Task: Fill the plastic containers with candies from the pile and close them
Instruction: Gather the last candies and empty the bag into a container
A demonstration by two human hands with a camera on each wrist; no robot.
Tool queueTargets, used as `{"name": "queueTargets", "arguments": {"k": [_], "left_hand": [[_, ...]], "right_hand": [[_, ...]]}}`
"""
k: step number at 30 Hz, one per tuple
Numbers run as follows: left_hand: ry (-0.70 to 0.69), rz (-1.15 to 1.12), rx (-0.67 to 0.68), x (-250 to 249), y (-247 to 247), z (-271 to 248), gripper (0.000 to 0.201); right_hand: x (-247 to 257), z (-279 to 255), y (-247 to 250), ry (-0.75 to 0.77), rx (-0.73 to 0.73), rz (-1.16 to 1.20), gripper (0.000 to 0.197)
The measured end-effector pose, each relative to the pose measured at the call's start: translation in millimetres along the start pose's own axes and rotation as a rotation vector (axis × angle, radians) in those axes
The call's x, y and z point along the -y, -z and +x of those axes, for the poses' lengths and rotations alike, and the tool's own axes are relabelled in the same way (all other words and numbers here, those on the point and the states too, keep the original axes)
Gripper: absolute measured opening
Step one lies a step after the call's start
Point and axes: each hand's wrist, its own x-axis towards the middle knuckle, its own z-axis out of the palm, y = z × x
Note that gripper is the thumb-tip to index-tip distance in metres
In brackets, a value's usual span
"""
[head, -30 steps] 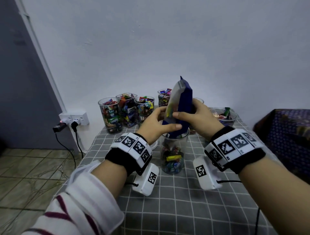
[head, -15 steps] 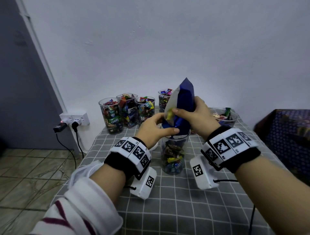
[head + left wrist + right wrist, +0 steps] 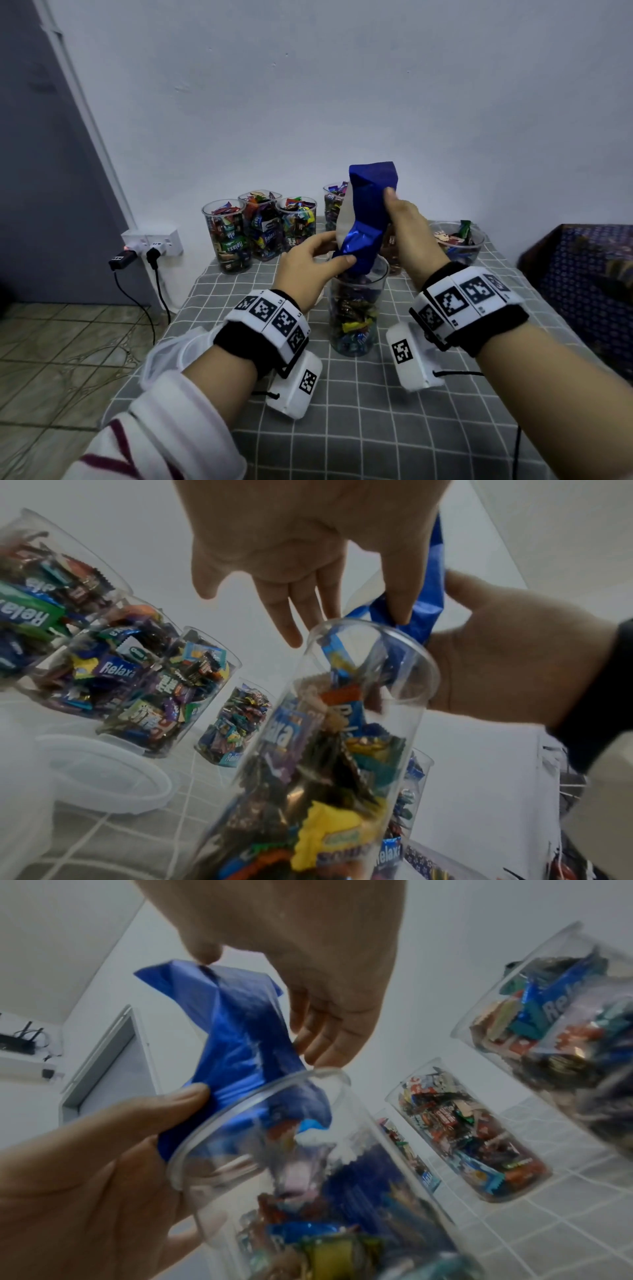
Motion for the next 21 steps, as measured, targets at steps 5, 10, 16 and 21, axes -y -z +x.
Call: {"name": "queueTargets", "arguments": {"k": [5,10,16,21], "left_hand": [[-0.027,-0.105,0.038,2.5,0.6,0.4,0.033],[-0.077,-0.116,0.079,3.1,0.1,-3.4,0.02],[-0.109,-0.079,0.034,3.0,1.3,-4.5,0.019],[-0.113,0.023,-0.116,10.7,6.9,-2.2,0.02]], "right_hand": [[-5.8,1.5,6.3,-0.098,0.025,0.066,0.038],[-15.8,7.4,12.5,-0.045,0.063,-0.025,0.033],[-21.1,8.5,13.4,0.032,0.075,-0.073,0.03],[-26.8,9.7,14.3,0.077,-0.028,-0.118,0.028]]}}
